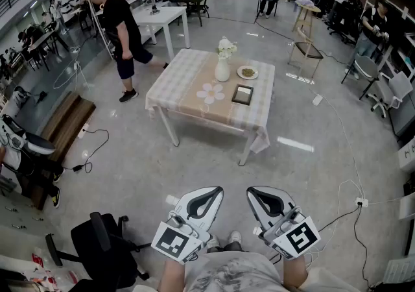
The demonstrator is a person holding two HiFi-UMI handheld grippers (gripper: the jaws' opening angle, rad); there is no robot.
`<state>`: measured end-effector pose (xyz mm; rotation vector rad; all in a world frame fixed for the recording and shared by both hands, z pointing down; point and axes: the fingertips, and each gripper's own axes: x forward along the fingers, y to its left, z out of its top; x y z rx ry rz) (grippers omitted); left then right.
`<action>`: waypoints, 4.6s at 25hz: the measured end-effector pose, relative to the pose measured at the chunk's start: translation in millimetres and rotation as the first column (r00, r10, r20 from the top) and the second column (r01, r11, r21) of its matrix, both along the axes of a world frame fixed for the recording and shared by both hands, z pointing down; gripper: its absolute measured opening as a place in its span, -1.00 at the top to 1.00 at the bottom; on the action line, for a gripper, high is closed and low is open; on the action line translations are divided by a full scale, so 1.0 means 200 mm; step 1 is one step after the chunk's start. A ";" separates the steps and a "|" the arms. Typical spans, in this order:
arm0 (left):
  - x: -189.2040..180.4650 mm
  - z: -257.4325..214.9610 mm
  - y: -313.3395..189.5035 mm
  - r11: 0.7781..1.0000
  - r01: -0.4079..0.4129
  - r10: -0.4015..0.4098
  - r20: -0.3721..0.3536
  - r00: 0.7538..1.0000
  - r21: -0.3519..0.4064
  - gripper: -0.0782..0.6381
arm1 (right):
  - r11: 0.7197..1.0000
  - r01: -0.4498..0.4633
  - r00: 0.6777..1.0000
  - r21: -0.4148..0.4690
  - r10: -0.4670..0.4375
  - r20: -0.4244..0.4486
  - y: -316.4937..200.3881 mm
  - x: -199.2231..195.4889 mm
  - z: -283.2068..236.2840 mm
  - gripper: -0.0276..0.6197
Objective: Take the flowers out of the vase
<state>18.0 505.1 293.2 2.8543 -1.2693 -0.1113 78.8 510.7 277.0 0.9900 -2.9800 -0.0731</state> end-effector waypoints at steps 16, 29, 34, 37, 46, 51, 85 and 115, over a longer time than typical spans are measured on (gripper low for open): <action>0.13 0.03 0.02 0.999 0.051 -0.051 0.019 0.999 -0.011 0.76 | 1.000 0.012 1.000 0.006 -0.012 0.014 -0.01 0.14 0.03 0.86; 0.27 -0.01 -0.02 0.992 0.122 -0.122 0.027 0.992 0.014 0.76 | 0.998 0.054 0.998 0.015 -0.054 0.010 -0.05 0.29 0.04 0.86; 0.30 -0.02 -0.07 0.992 0.122 -0.123 0.038 0.992 0.024 0.76 | 0.999 0.050 0.999 0.013 -0.050 0.015 -0.11 0.32 0.05 0.86; 0.30 -0.01 -0.12 0.993 0.116 -0.117 0.043 0.992 0.022 0.76 | 0.999 0.044 0.999 0.007 -0.044 0.014 -0.16 0.31 0.07 0.86; 0.20 0.05 -0.30 0.995 0.103 -0.103 0.028 0.994 0.006 0.76 | 0.999 0.036 0.999 -0.009 -0.037 -0.009 -0.34 0.19 0.11 0.86; 0.13 0.07 -0.44 0.996 0.091 -0.091 0.022 0.996 -0.024 0.76 | 1.000 0.024 0.999 -0.011 -0.025 -0.025 -0.48 0.11 0.12 0.86; -0.12 0.13 -1.16 0.995 0.036 -0.038 -0.016 0.999 -0.098 0.76 | 0.999 -0.032 0.997 -0.036 0.030 -0.066 -1.20 -0.18 0.15 0.86; 0.10 0.11 -1.79 0.987 0.155 -0.151 0.073 0.986 -0.049 0.76 | 0.995 0.098 0.995 -0.019 -0.098 -0.022 -1.85 0.05 0.13 0.87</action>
